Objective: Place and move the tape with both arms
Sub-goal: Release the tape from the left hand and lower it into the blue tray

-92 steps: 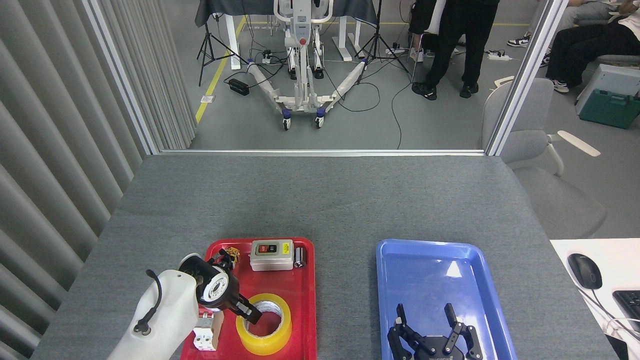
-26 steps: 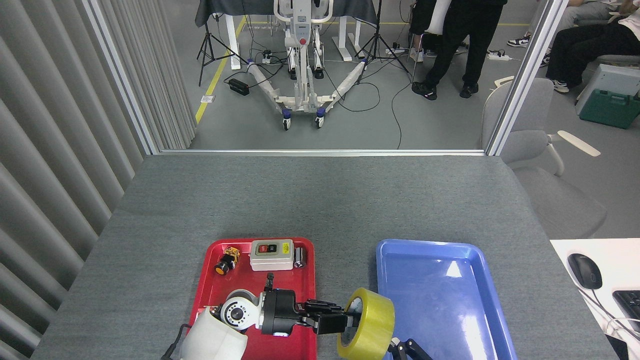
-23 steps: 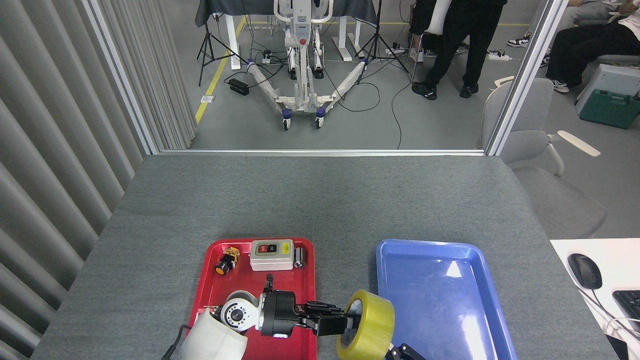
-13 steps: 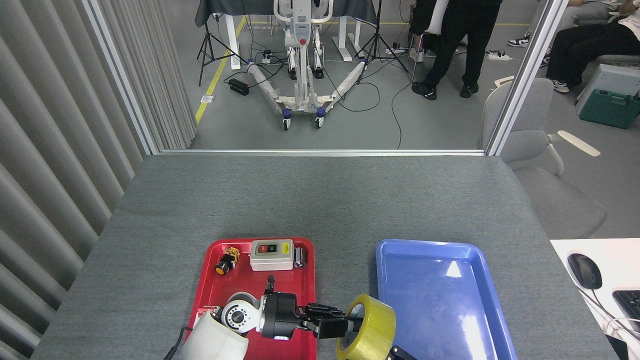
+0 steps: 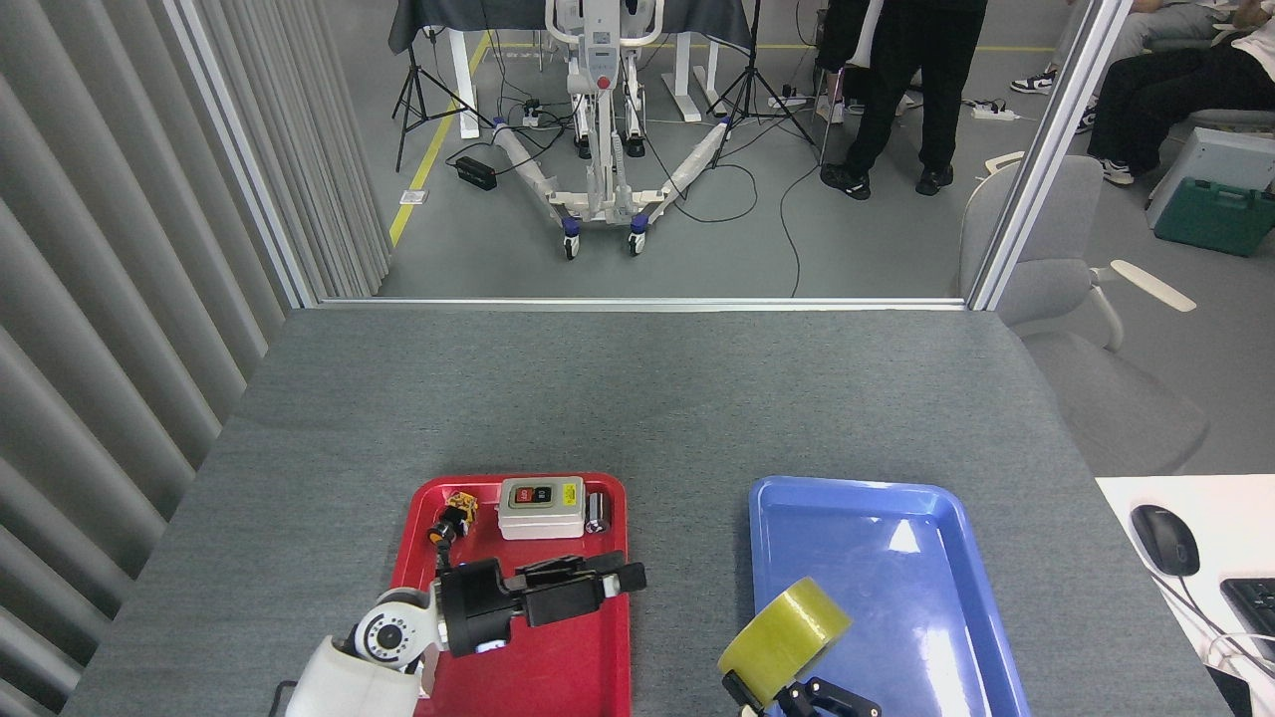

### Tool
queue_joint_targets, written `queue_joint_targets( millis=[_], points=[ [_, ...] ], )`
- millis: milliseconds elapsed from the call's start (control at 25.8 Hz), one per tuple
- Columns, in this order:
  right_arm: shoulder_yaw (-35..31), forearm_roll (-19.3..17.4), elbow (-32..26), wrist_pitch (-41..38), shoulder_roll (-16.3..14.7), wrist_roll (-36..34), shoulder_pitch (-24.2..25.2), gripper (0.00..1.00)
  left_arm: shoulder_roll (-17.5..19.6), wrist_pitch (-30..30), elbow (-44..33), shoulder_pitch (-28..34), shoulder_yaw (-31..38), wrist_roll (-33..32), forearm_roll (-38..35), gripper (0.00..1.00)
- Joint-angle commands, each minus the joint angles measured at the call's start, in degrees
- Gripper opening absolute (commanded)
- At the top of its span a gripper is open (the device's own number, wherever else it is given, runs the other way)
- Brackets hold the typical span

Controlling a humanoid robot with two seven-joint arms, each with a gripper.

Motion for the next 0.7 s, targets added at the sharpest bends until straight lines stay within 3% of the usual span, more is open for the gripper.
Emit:
queue_joint_targets(
  millis=[0, 78, 194, 310, 388, 504, 659],
  points=[
    [-2.29, -0.43, 0.62, 5.94, -0.52, 8.20, -3.09, 0.14, 5.40, 0.02, -3.55, 5.15, 1.74, 16.00, -2.54, 0.99],
    [-2.56, -0.43, 1.76, 10.15, -0.34, 15.58, -5.12, 0.12, 7.07, 0.02, -7.24, 8.05, 3.76, 26.11, -10.88, 0.99],
    [-4.31, -1.66, 2.47, 19.03, -0.16, 30.88, -8.11, 0.00, 8.22, 0.02, -14.80, 13.24, 6.04, 39.74, -27.15, 0.99],
    [-4.23, -3.06, 2.99, 28.70, 0.01, 50.48, -12.85, 0.00, 8.22, 11.27, -25.70, 21.24, 6.04, 50.81, -45.43, 0.99],
    [-4.23, -3.15, 4.22, 31.69, -0.16, 60.06, -16.02, 0.00, 7.69, 19.62, -31.50, 26.16, 4.20, 54.50, -56.94, 0.98],
    [-4.23, -3.24, 6.77, 31.95, -0.87, 67.35, -20.06, 0.00, 7.87, 31.39, -33.78, 27.39, -1.78, 54.59, -60.90, 0.99],
    [-4.23, -5.00, 7.74, 32.04, -0.87, 71.31, -22.61, 0.00, 7.34, 39.75, -33.43, 27.30, -2.22, 55.91, -60.81, 0.99]
  ],
)
